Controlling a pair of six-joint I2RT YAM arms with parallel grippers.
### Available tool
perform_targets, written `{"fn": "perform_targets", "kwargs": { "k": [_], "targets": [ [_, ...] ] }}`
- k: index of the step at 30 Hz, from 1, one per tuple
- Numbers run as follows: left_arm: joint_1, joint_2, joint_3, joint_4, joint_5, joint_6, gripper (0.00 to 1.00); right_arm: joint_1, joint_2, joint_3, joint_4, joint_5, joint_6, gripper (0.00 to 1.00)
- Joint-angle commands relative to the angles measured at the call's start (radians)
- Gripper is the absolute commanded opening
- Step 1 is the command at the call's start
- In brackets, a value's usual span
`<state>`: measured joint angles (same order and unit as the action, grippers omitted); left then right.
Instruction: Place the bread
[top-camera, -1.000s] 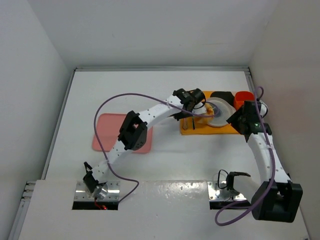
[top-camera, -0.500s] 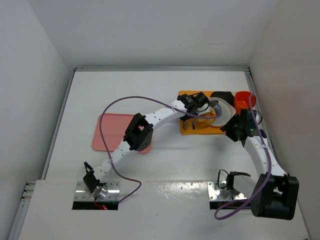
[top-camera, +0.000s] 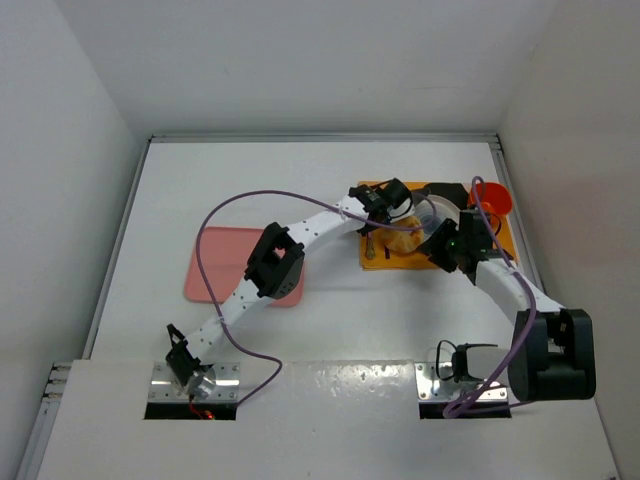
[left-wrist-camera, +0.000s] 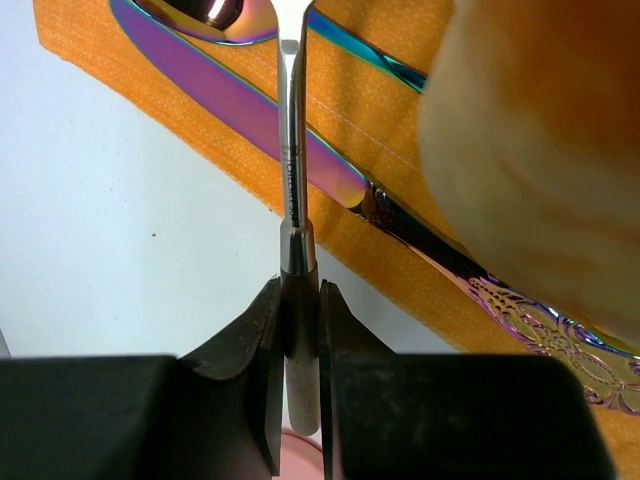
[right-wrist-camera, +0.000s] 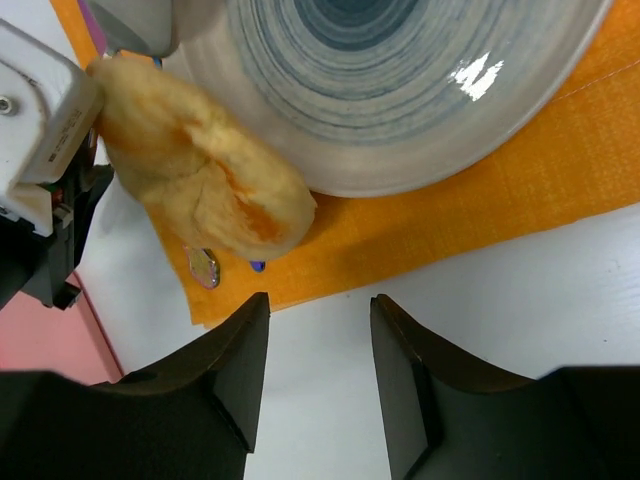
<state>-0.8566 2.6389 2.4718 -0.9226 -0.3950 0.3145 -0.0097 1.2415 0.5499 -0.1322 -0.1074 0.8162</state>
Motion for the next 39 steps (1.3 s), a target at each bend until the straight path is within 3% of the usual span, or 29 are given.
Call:
{"fn": "perform_targets", "kwargs": {
  "k": [1, 7, 12, 17, 26, 31, 39],
  "targets": [
    [-0.002, -0.033, -0.010, 0.040, -0.019, 0.005, 0.00, 0.039, -0.013, 0.048, 0.037, 0.021, 0.003, 0.44],
    [-0.002, -0.043, -0.010, 0.073, -0.067, 0.024, 0.00, 0.047, -0.034, 0.013, 0.049, 0.049, 0.006, 0.44],
    [0.063, -0.114, -0.010, 0.096, -0.117, 0.044, 0.00, 0.047, -0.071, 0.025, 0.008, 0.049, -0.026, 0.44],
    [0.094, -0.183, -0.102, 0.105, -0.160, 0.113, 0.00, 0.045, -0.102, 0.025, -0.029, 0.058, -0.035, 0.44],
    [0.103, -0.595, -0.621, 0.090, -0.116, 0.262, 0.00, 0.034, -0.194, 0.028, -0.096, 0.072, -0.063, 0.44],
    [-0.001, -0.677, -0.905, 0.033, -0.206, 0.328, 0.00, 0.030, -0.224, 0.012, -0.109, 0.069, -0.063, 0.44],
    [-0.028, -0.554, -0.789, -0.090, -0.174, 0.238, 0.00, 0.024, -0.261, -0.007, -0.130, 0.075, -0.069, 0.44]
  ]
}}
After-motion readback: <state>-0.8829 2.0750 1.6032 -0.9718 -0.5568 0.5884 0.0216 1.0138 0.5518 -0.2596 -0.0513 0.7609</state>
